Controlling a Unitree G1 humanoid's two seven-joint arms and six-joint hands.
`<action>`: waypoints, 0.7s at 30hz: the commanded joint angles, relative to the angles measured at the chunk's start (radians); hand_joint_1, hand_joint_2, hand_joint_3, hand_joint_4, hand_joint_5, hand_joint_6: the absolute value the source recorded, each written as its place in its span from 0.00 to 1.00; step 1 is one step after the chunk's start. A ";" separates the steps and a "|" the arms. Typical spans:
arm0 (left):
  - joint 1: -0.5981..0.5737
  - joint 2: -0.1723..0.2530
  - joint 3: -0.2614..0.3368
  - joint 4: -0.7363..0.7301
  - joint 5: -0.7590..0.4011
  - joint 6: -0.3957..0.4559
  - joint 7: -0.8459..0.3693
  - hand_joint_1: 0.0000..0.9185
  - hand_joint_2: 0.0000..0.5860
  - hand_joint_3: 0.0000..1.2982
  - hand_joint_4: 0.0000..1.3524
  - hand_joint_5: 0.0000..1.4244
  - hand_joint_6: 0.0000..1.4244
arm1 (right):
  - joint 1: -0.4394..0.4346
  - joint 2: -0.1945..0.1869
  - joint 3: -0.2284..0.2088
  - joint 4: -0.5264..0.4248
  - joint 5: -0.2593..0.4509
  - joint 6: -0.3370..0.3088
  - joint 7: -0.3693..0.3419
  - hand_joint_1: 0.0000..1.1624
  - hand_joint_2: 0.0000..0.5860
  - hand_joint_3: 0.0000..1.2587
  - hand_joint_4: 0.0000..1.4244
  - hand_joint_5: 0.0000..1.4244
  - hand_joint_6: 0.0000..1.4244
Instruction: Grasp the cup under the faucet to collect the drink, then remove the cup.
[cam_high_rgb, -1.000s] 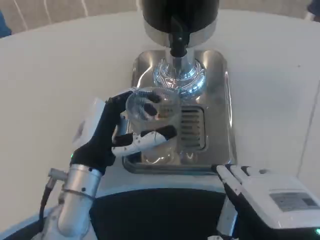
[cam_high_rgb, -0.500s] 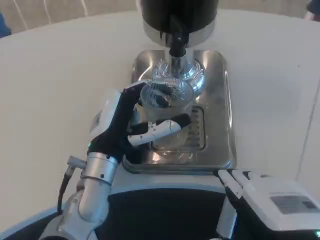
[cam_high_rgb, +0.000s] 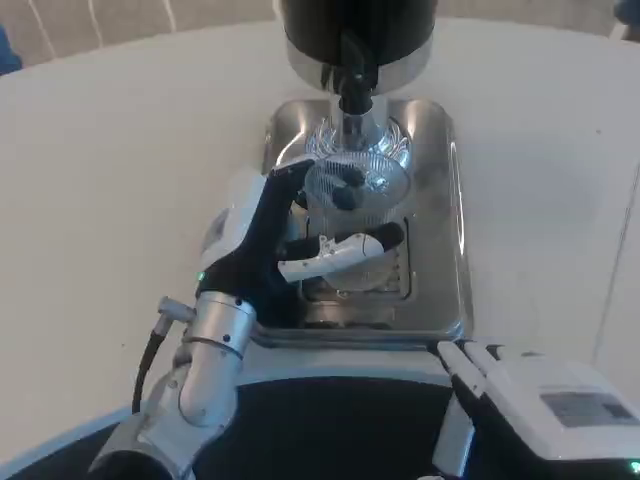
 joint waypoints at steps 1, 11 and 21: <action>-0.015 0.011 -0.027 0.009 0.022 0.012 0.023 0.38 0.09 0.39 0.40 0.56 0.77 | 0.017 0.012 0.002 0.002 0.008 0.003 -0.006 0.31 0.74 0.00 0.00 0.00 0.00; -0.026 0.037 -0.083 0.018 0.085 0.054 0.088 0.26 0.07 0.19 0.14 0.26 0.34 | -0.032 0.012 0.000 0.046 0.010 0.019 0.005 0.31 0.74 0.00 0.00 0.00 0.00; -0.024 0.077 -0.082 0.025 0.075 0.037 0.096 0.19 0.05 0.10 0.06 0.19 0.21 | -0.054 0.008 0.005 0.078 0.009 0.033 -0.007 0.30 0.73 0.00 0.00 0.00 0.00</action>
